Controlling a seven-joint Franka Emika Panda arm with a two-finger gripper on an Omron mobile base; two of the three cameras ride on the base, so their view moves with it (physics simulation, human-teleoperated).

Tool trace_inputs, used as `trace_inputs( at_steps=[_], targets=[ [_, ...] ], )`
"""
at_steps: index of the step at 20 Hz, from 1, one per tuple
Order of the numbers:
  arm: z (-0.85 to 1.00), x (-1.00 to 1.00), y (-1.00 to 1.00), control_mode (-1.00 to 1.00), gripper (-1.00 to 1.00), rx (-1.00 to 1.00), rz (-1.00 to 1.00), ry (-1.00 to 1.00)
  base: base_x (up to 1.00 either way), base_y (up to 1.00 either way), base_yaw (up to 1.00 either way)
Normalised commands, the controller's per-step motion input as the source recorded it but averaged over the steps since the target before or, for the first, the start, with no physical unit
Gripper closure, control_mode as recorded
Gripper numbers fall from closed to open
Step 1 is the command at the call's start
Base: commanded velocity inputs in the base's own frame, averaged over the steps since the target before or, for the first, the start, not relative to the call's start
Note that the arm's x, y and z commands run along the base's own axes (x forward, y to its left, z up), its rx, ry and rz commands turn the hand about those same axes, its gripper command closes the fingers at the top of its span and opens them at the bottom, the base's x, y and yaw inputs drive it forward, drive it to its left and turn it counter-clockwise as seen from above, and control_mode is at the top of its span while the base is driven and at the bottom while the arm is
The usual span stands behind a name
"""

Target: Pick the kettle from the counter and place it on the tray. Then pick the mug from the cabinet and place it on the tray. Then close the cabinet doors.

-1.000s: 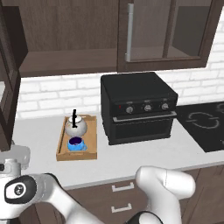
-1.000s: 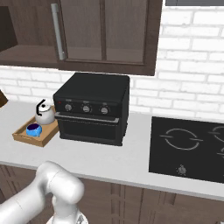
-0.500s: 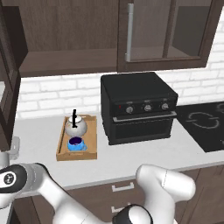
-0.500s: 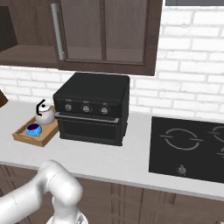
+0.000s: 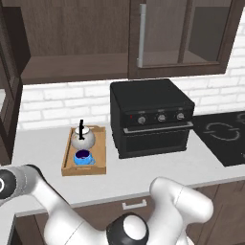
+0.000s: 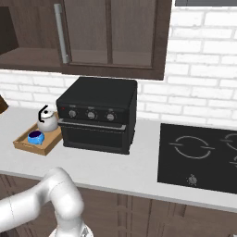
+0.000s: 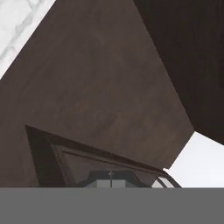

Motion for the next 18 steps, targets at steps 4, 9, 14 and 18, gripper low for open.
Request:
trace_inputs(
  at_steps=[4, 9, 14, 18],
  targets=[
    [0.22, 0.33, 0.01, -1.00, 1.00, 0.03, -0.12, -0.27, 0.00, 0.00, 0.00],
    [0.23, -0.14, 0.01, -1.00, 1.00, 0.12, -0.12, -0.23, 0.00, 0.00, 0.00],
    [0.27, -0.54, -0.10, -1.00, 1.00, 0.19, -0.07, -0.22, 0.00, 0.00, 0.00],
    [0.48, -0.24, -0.32, -1.00, 1.00, 0.17, -0.11, -0.04, 0.00, 0.00, 0.00]
  ],
)
